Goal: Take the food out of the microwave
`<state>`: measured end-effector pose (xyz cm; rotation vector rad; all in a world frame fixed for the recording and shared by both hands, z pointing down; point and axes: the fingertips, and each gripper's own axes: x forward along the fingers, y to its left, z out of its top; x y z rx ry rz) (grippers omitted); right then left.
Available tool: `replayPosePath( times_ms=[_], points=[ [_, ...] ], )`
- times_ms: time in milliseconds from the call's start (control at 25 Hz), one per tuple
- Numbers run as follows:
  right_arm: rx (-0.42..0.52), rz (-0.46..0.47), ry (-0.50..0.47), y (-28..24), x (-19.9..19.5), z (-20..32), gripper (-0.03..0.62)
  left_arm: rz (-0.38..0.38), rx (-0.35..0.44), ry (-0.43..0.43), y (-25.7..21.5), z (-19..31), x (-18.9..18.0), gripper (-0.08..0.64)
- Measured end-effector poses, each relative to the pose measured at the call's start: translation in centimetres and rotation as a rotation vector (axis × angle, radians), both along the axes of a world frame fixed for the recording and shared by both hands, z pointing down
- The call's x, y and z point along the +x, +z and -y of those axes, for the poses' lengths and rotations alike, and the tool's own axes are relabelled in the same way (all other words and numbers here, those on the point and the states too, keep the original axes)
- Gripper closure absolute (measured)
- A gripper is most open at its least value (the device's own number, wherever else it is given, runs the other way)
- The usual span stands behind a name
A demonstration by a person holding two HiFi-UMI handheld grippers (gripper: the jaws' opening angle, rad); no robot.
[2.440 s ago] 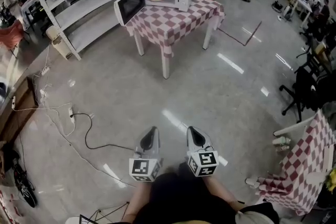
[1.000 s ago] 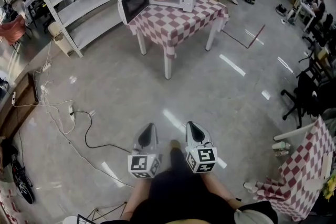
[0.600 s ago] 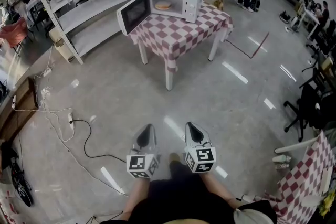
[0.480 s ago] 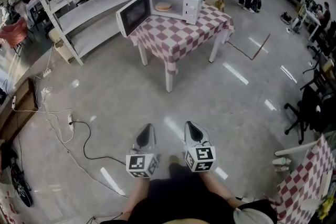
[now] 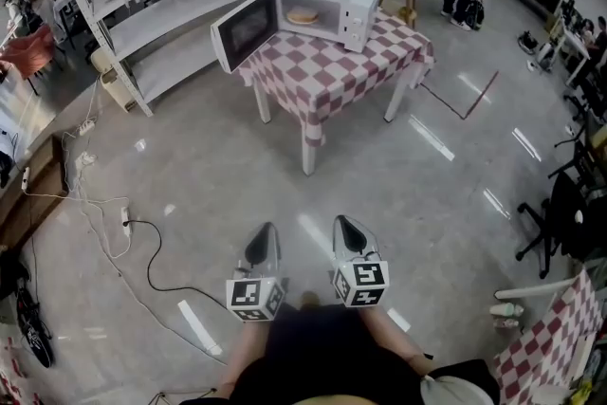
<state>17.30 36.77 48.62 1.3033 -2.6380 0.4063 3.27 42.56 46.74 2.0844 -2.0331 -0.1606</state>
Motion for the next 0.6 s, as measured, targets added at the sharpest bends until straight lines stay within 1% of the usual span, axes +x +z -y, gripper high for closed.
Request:
replayPosePath(
  times_ms=[280,600],
  points=[
    [-0.011,0.004,-0.015,0.4,-0.6,1.7,0.591,-0.004,-0.018,-0.022,0.6,1.6,-0.6,0.552],
    [-0.033,0.008,-0.005,0.4,-0.1,2.6,0.591,0.005,-0.028,-0.006,0.2,2.7,0.0,0.552]
  ],
)
